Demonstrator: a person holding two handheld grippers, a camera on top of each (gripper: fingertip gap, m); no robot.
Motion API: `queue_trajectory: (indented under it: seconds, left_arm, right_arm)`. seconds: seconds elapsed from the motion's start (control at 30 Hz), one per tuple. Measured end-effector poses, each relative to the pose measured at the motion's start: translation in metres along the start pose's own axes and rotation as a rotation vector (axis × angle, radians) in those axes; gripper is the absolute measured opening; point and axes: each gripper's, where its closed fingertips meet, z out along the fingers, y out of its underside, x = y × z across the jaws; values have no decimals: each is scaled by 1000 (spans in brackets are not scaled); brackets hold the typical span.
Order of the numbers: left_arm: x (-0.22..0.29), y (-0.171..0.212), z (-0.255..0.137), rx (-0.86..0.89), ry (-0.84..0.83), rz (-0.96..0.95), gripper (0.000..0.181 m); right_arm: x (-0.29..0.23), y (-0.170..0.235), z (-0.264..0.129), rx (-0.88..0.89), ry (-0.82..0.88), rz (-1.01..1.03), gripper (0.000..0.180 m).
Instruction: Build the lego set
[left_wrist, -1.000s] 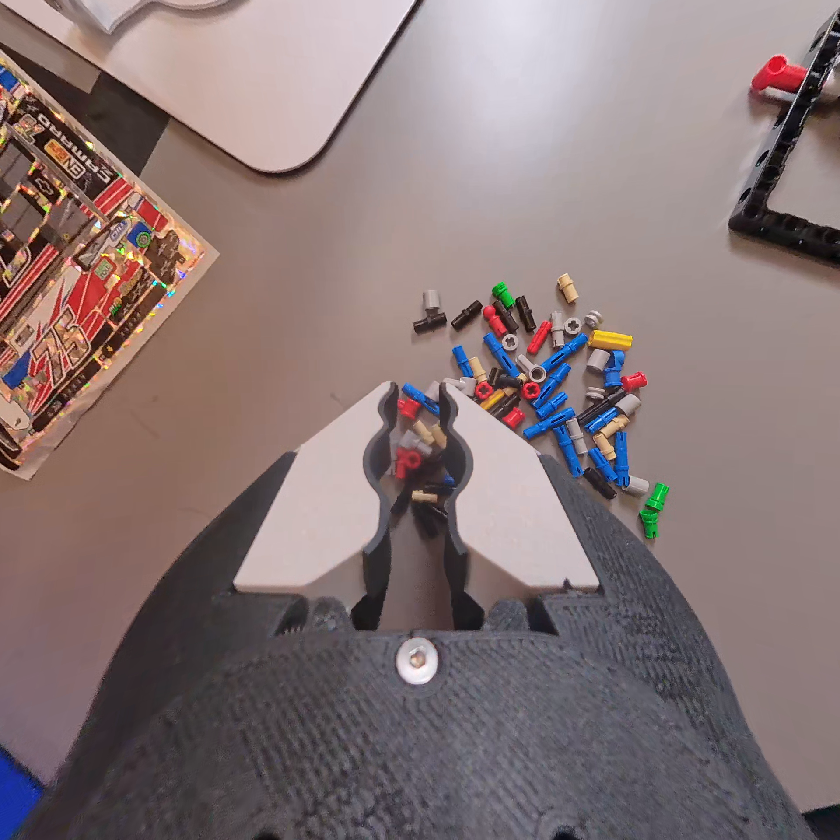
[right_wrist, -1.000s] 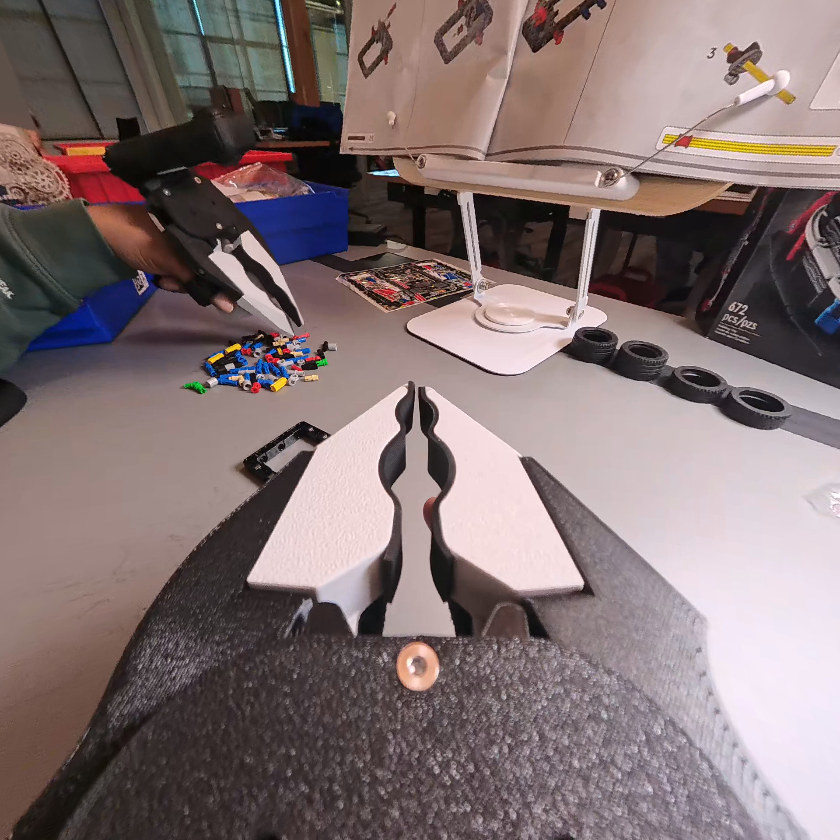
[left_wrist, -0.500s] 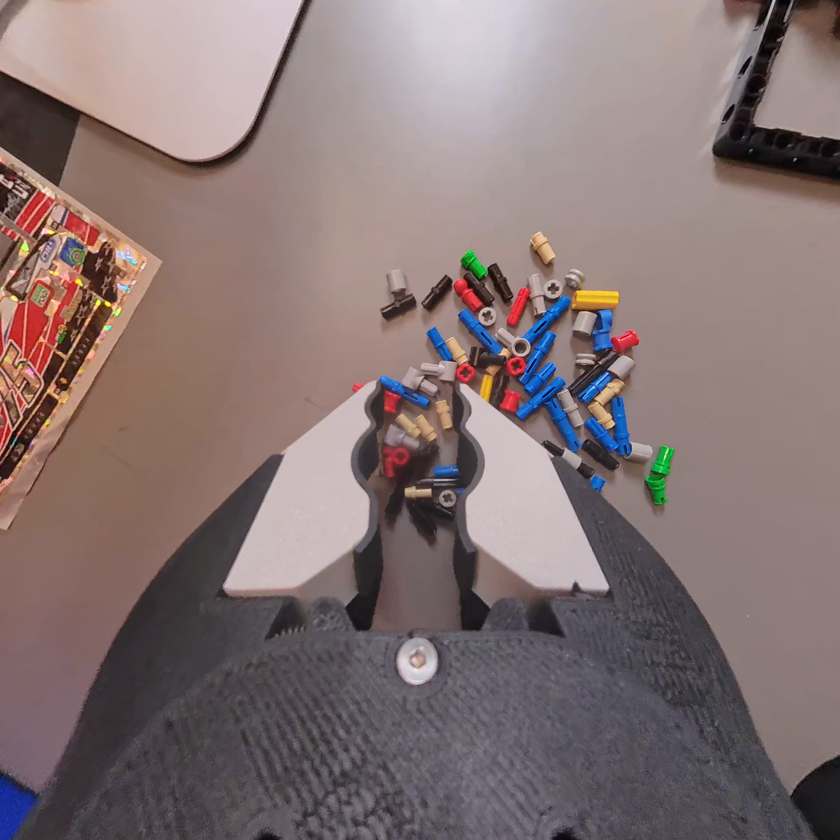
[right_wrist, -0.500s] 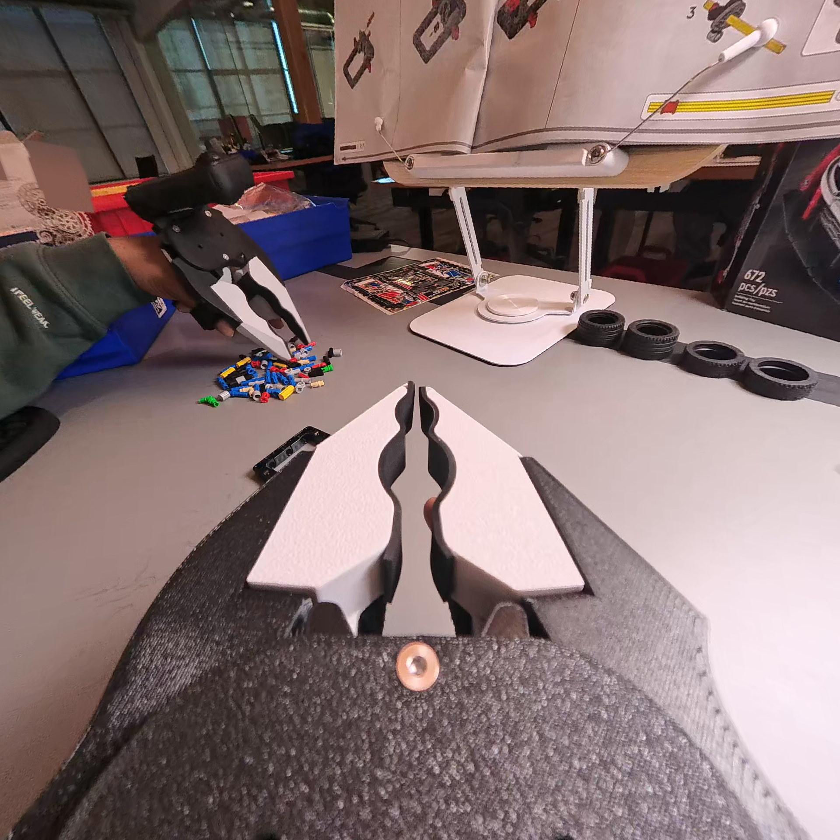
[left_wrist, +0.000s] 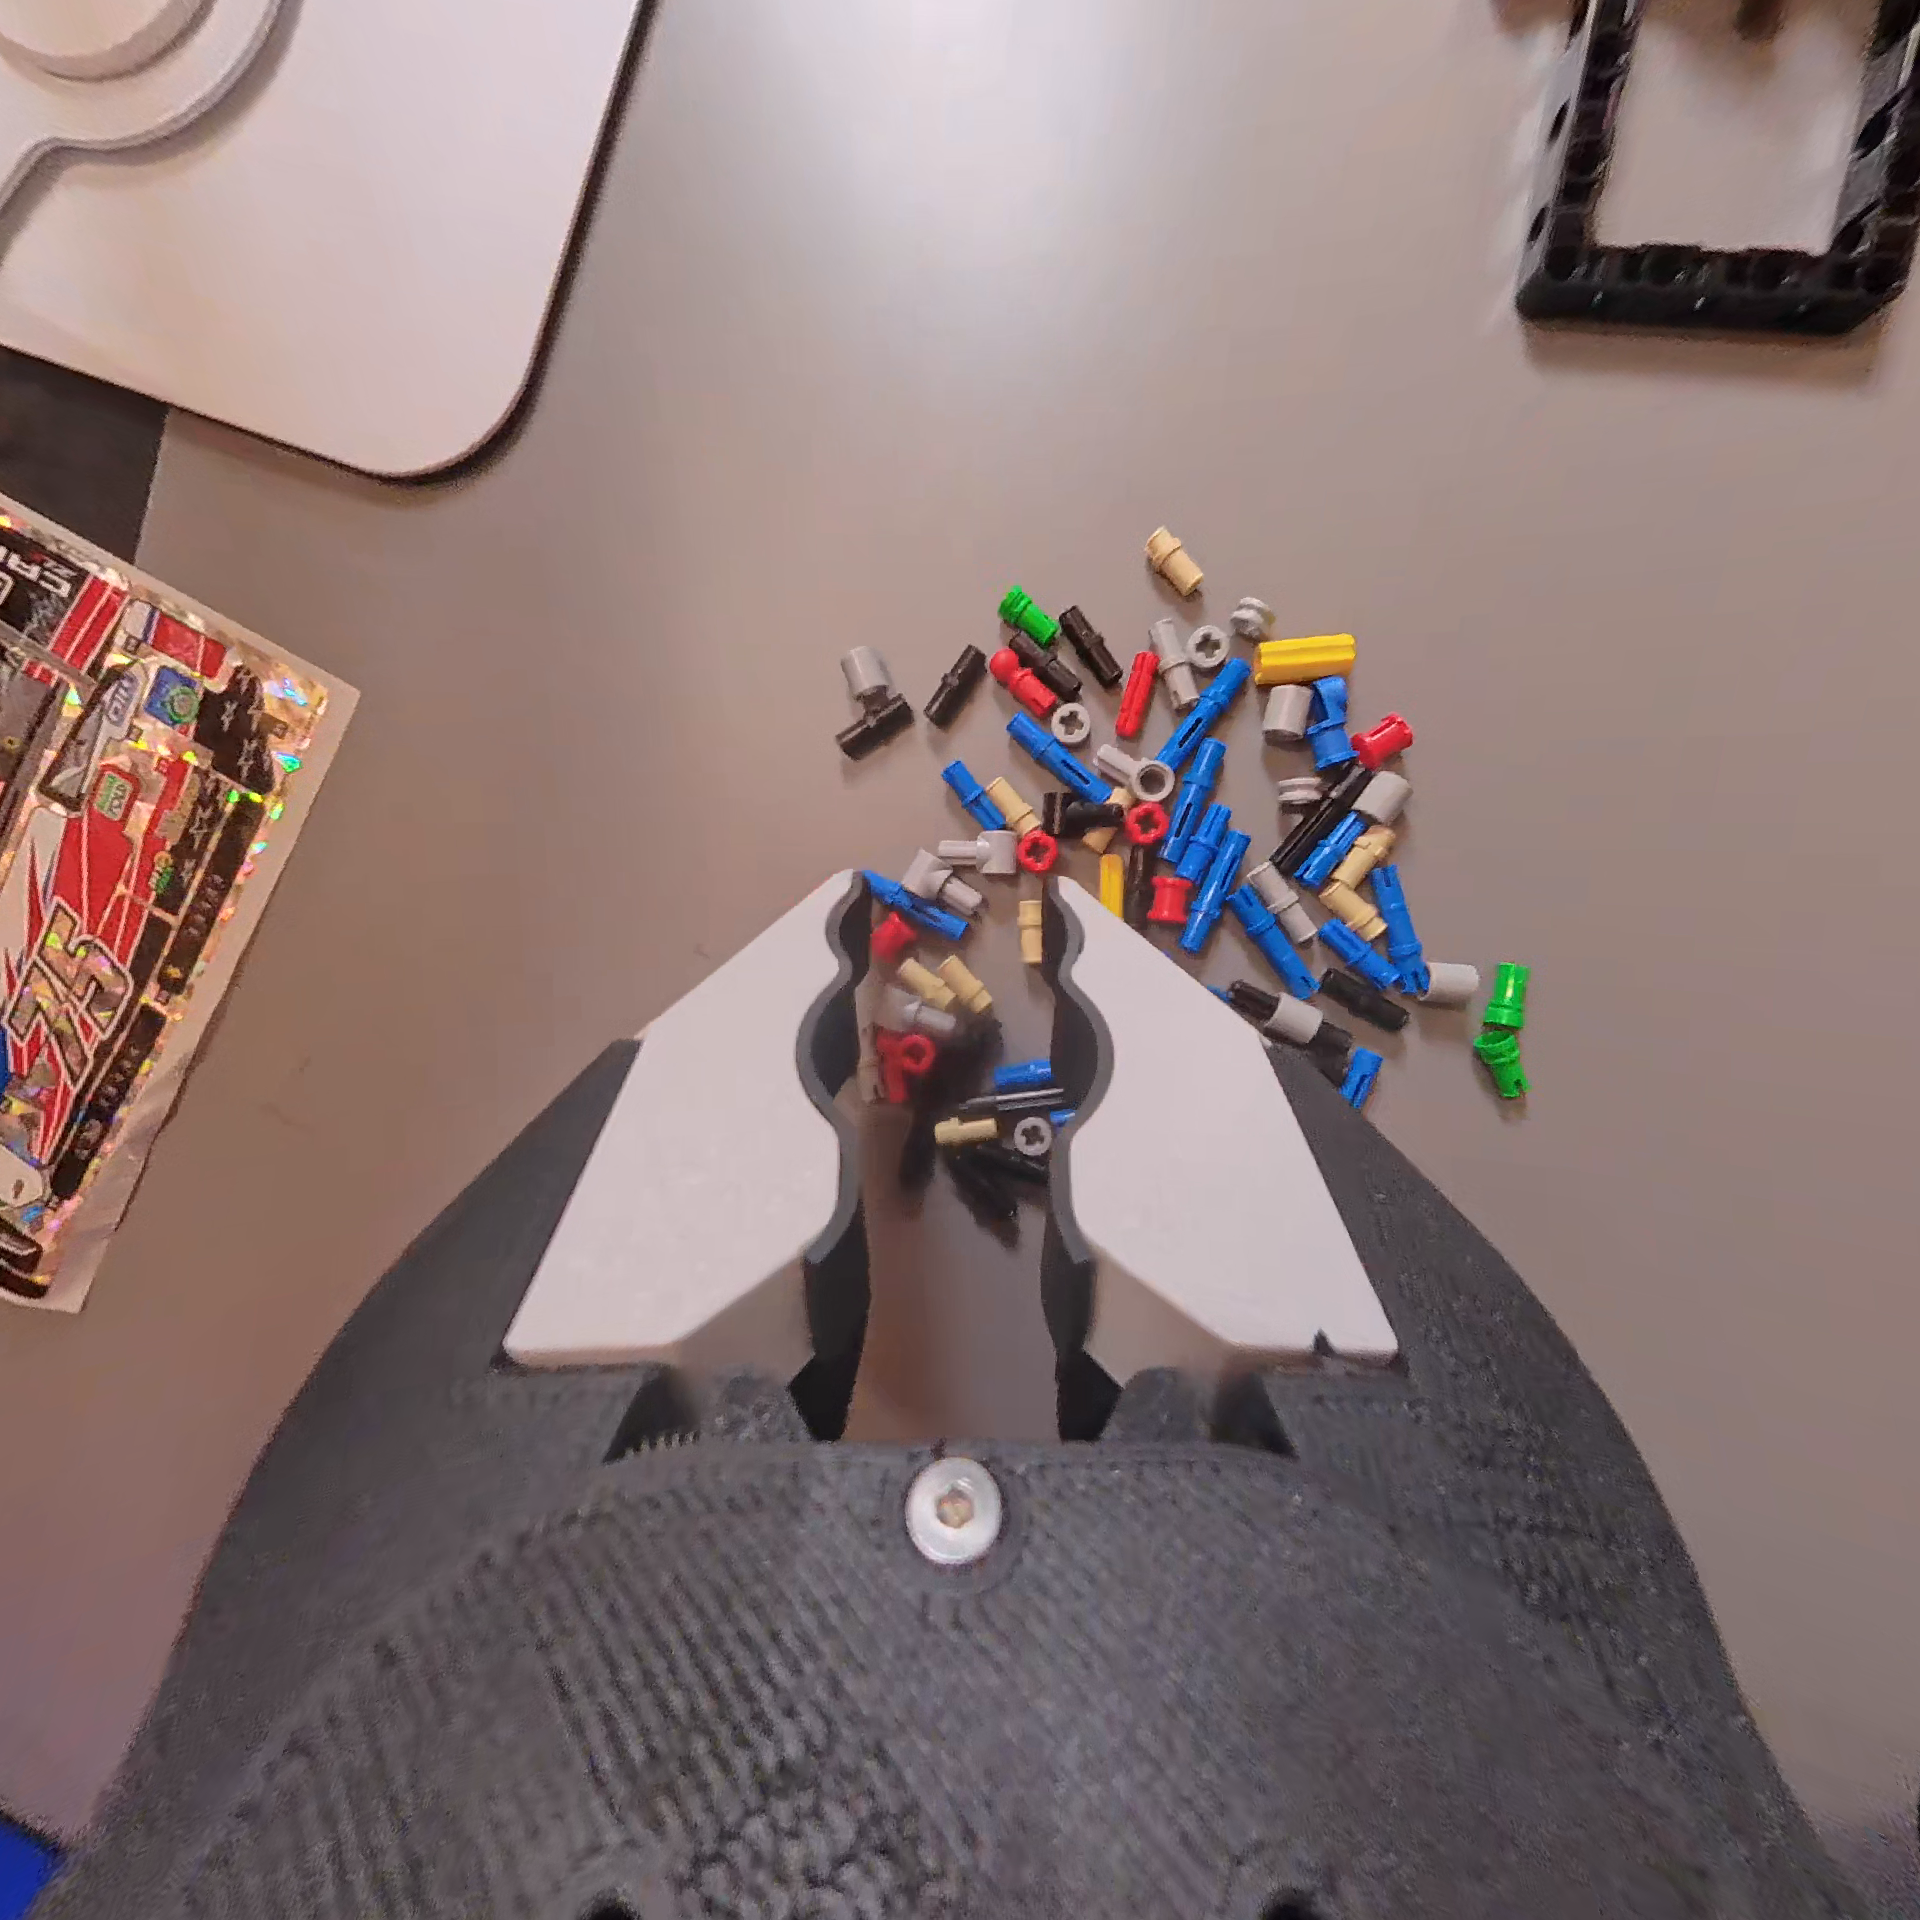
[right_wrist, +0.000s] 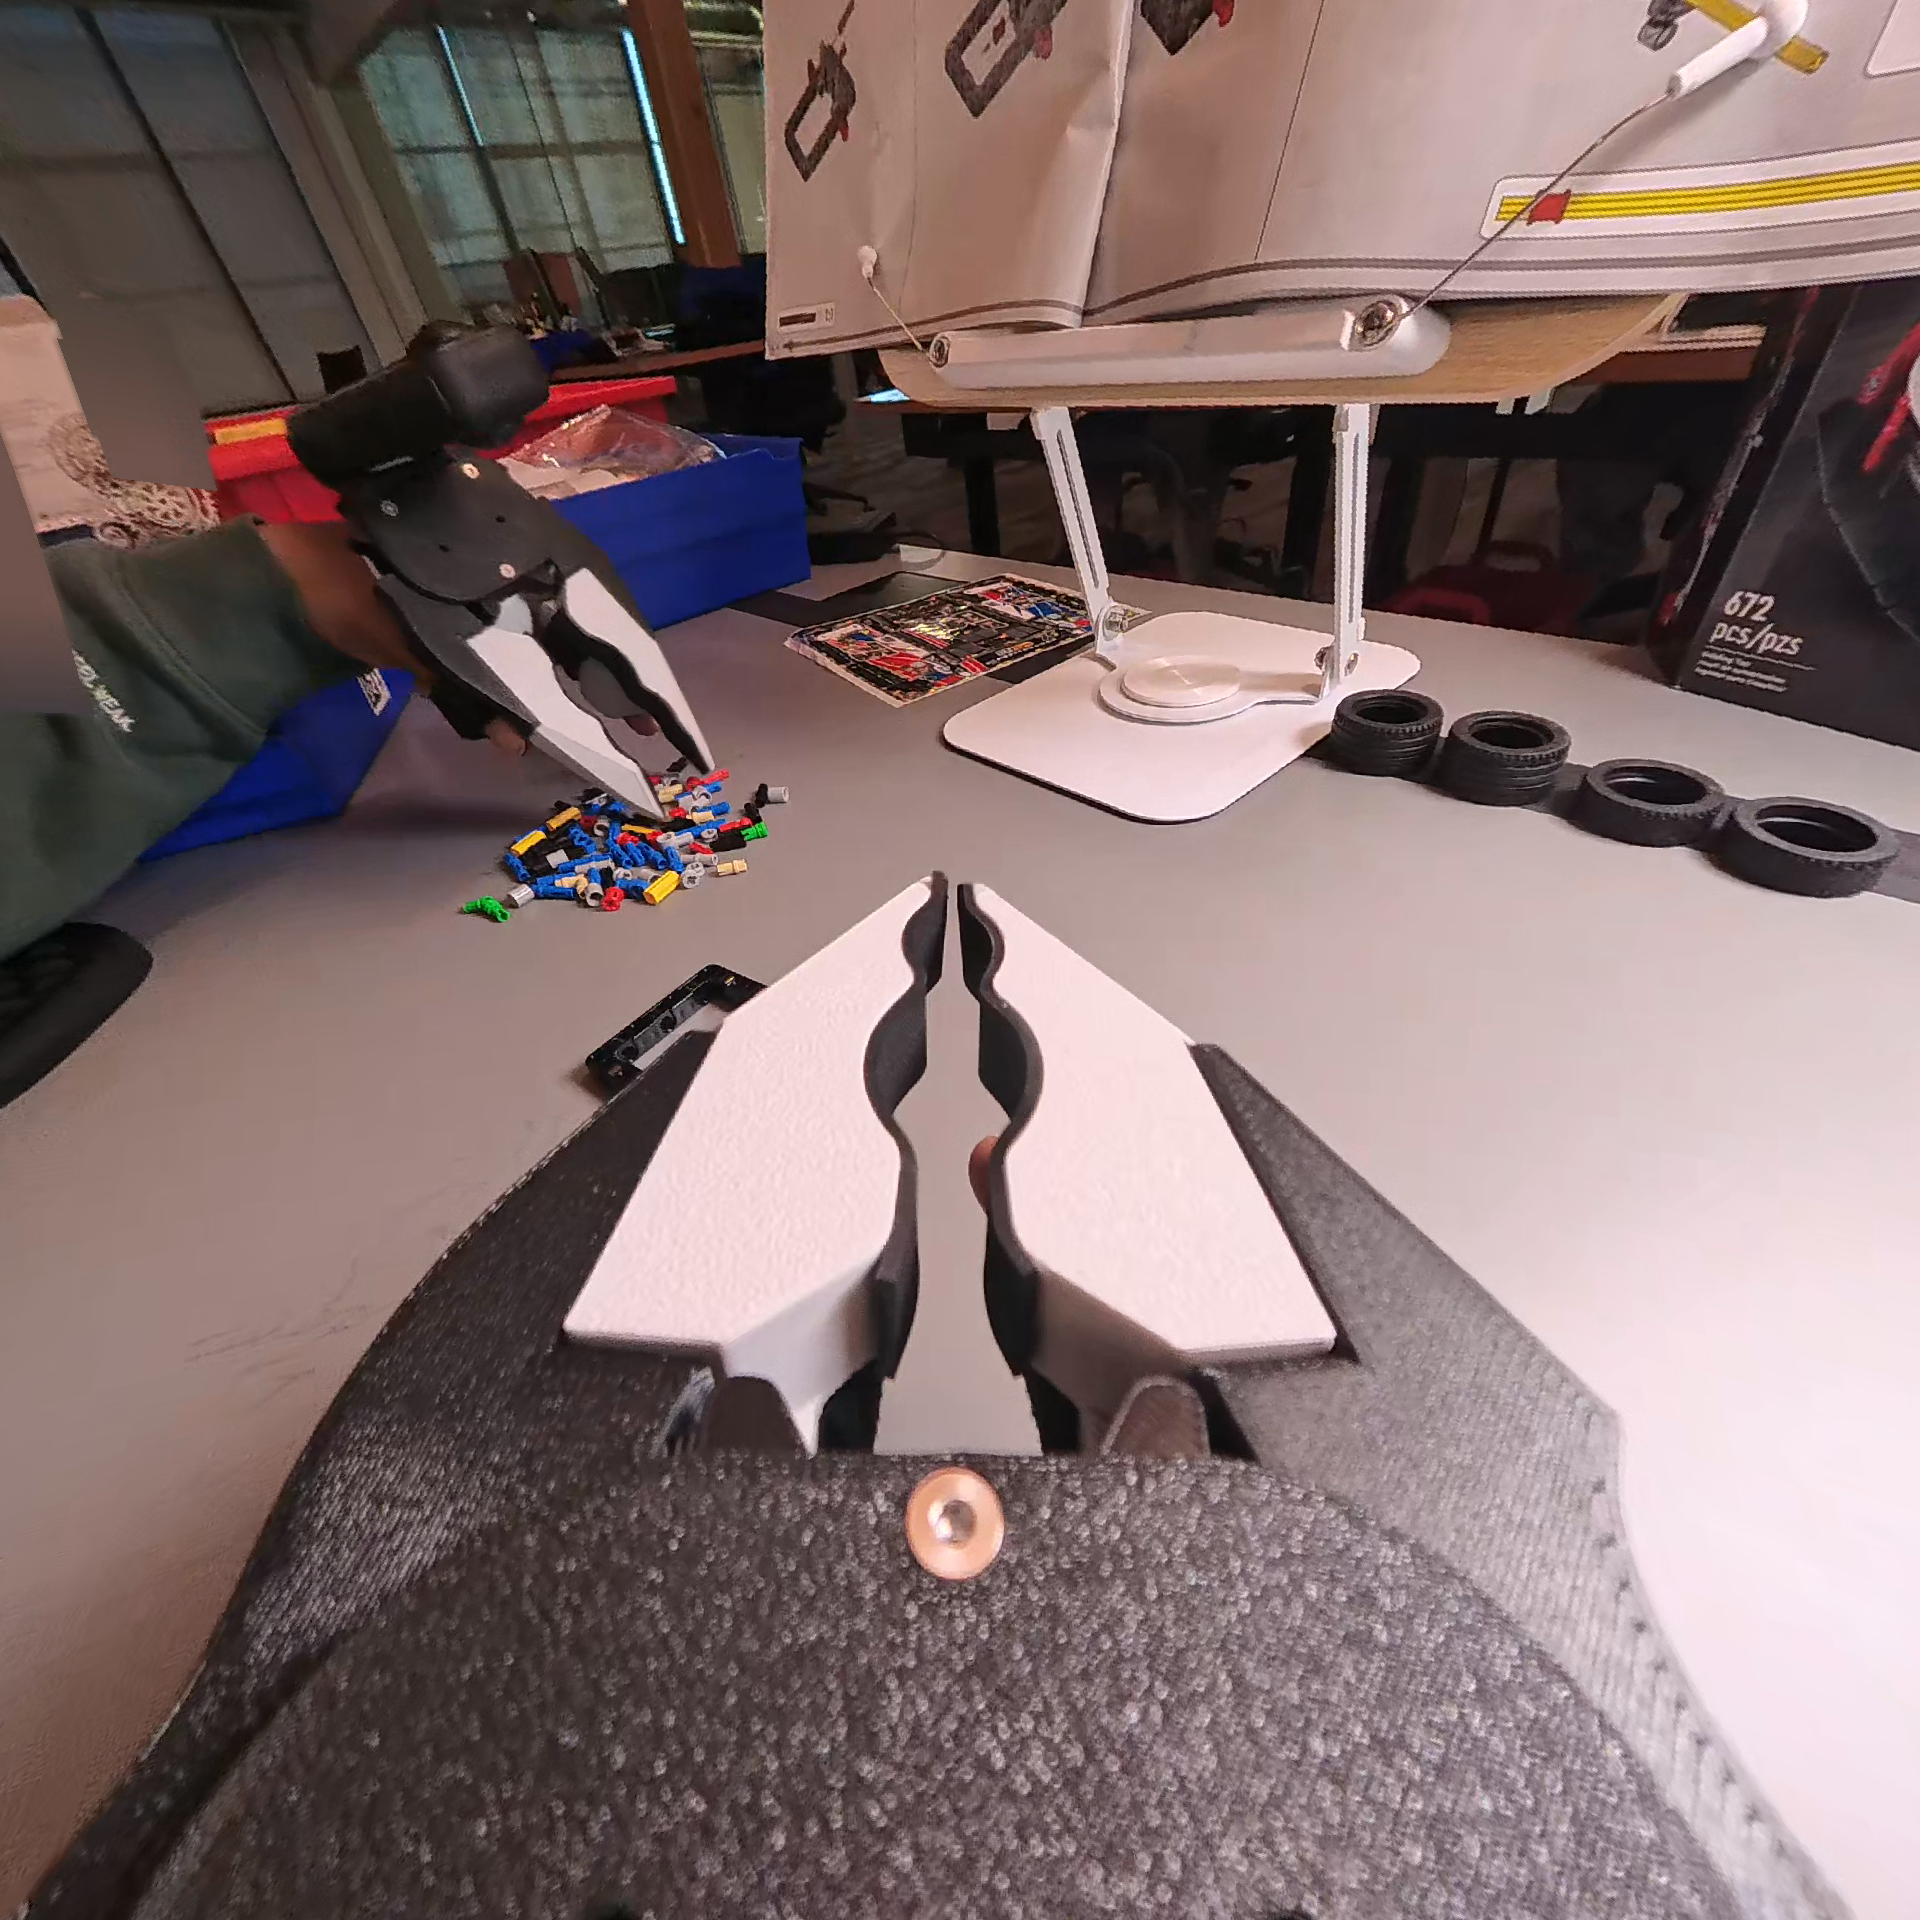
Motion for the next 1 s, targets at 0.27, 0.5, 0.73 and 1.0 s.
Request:
queue_trajectory:
  seconds: [0.27,0.5,0.73,1.0]
  left_arm:
    - [-9,3,2,-11,44,5,29]
    - [-5,3,6,-5,92,29,23]
    - [1,4,5,-22,118,29,9]
    - [-1,16,-1,-81,80,-46,15]
  right_arm:
    - [-1,1,1,-6,-7,11,0]
    - [-2,5,2,-20,-16,13,0]
    - [-4,5,1,-24,-27,5,0]
    - [-8,8,6,-41,-24,7,1]
